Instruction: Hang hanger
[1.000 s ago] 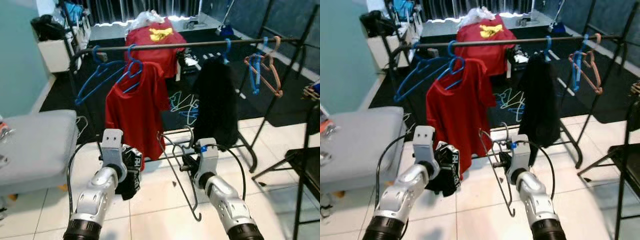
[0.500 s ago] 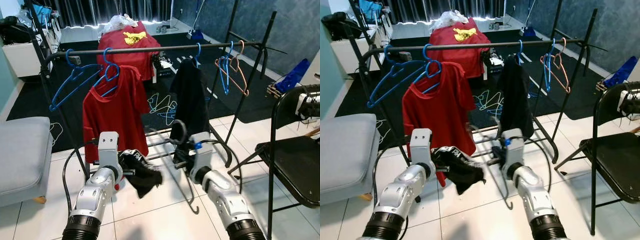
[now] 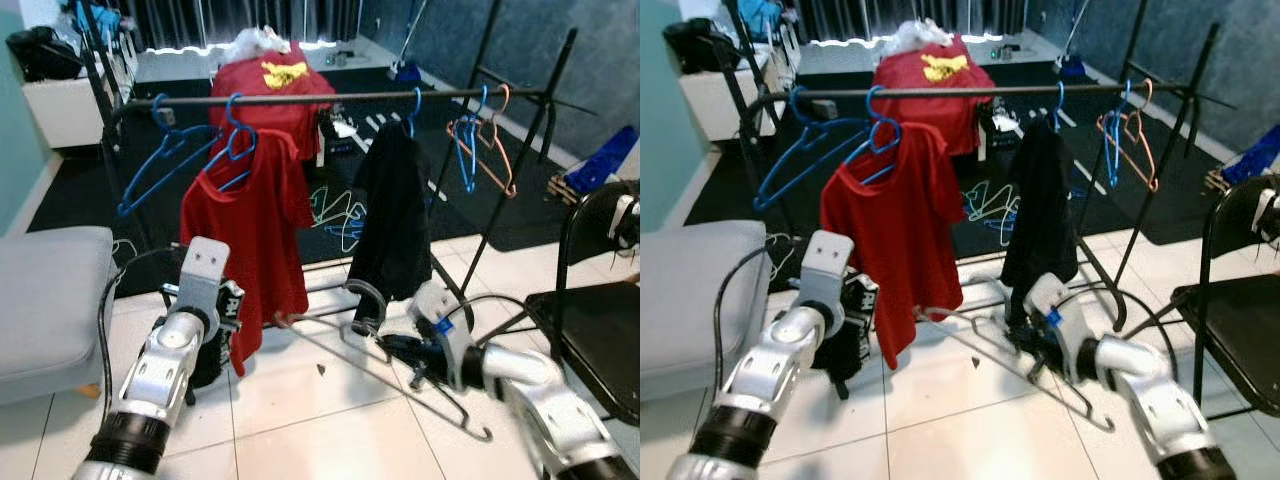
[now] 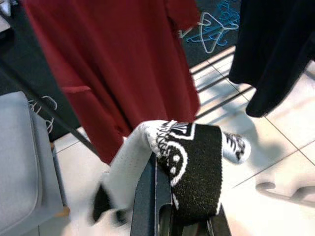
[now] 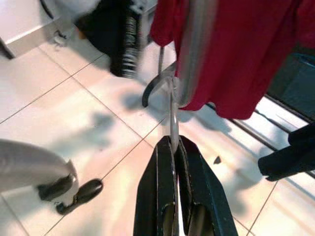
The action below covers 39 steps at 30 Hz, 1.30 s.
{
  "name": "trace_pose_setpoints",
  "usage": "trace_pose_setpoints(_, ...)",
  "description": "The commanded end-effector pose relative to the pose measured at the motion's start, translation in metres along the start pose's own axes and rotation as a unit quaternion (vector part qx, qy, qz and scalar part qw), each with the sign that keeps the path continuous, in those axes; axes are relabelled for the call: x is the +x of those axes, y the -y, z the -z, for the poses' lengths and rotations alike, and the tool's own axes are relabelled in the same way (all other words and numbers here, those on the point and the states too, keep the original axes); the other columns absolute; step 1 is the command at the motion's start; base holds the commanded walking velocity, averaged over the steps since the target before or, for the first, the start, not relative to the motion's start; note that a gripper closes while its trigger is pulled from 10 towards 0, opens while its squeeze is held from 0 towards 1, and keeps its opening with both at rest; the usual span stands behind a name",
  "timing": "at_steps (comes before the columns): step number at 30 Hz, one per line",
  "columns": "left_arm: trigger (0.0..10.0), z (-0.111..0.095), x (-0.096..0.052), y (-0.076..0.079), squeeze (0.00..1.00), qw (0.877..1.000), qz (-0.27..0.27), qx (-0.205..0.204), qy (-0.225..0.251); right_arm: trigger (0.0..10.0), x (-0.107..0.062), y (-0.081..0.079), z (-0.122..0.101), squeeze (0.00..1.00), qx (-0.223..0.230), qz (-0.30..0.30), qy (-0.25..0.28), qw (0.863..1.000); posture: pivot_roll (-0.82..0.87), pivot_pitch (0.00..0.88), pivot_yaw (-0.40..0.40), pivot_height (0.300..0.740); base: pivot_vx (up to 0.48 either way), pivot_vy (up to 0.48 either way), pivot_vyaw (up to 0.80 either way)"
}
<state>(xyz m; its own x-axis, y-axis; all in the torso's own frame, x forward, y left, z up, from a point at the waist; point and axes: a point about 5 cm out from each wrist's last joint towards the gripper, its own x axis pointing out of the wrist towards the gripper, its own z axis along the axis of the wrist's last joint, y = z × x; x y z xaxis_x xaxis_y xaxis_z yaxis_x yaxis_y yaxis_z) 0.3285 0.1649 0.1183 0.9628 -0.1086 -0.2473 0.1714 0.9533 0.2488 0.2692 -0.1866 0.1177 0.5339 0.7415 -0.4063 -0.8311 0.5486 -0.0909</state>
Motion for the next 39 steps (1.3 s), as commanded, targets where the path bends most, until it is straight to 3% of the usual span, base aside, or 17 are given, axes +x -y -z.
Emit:
trace_pose_setpoints(1, 10.0, 0.000, 0.001, -0.004, 0.00, 1.000, 0.005, 0.018, -0.001, 10.0, -0.002, -0.004, -0.007, 0.00, -0.006, -0.022, 0.021, 1.000, -0.09, 0.000, -0.020, 0.740, 0.000, 0.000, 0.00)
trace_pose_setpoints(2, 10.0, 0.000, 0.001, -0.004, 0.00, 1.000, 0.005, 0.018, -0.001, 10.0, -0.002, -0.004, -0.007, 0.00, -0.006, -0.022, 0.021, 1.000, -0.09, 0.000, -0.020, 0.740, 0.000, 0.000, 0.00)
trace_pose_setpoints(4, 10.0, 0.000, 0.000, -0.011, 0.00, 0.999, 0.017, 0.043, 0.000, 10.0, -0.015, -0.012, -0.021, 0.00, 0.022, -0.059, 0.074, 0.995, -0.10, 0.000, -0.017, 0.740, 0.000, 0.000, 0.00)
trace_pose_setpoints(9, 10.0, -0.002, -0.001, -0.017, 0.00, 0.997, 0.046, 0.060, 0.010, 10.0, -0.024, -0.012, -0.027, 0.00, 0.015, -0.051, 0.088, 0.995, -0.11, 0.000, -0.009, 0.740, 0.000, 0.000, 0.00)
trace_pose_setpoints(11, 10.0, -0.004, 0.000, -0.023, 0.00, 0.996, 0.063, 0.056, 0.022, 10.0, -0.021, -0.017, -0.025, 0.00, -0.022, -0.047, 0.072, 0.996, -0.12, 0.000, -0.011, 0.740, 0.000, 0.000, 0.00)
trace_pose_setpoints(16, 10.0, -0.002, 0.007, -0.032, 0.00, 0.989, 0.085, 0.116, 0.042, 10.0, -0.019, -0.025, -0.025, 0.00, -0.022, -0.067, 0.059, 0.996, -0.12, 0.000, -0.031, 0.740, 0.000, 0.000, 0.00)
trace_pose_setpoints(23, 10.0, -0.010, 0.013, -0.032, 0.00, 0.979, 0.140, 0.140, 0.058, 10.0, -0.015, -0.021, -0.012, 0.00, -0.028, -0.037, 0.016, 0.999, -0.12, 0.000, -0.019, 0.740, 0.000, 0.000, 0.00)
trace_pose_setpoints(28, 10.0, -0.012, 0.015, -0.030, 0.00, 0.974, 0.161, 0.145, 0.064, 10.0, -0.007, -0.019, -0.011, 0.00, -0.046, -0.011, 0.003, 0.999, -0.11, 0.000, -0.011, 0.740, 0.000, 0.000, 0.00)
trace_pose_setpoints(39, 10.0, -0.014, 0.016, -0.030, 0.00, 0.972, 0.170, 0.149, 0.068, 10.0, -0.008, -0.009, -0.003, 0.00, -0.051, 0.032, -0.033, 0.998, -0.11, 0.000, -0.007, 0.740, 0.000, 0.000, 0.00)
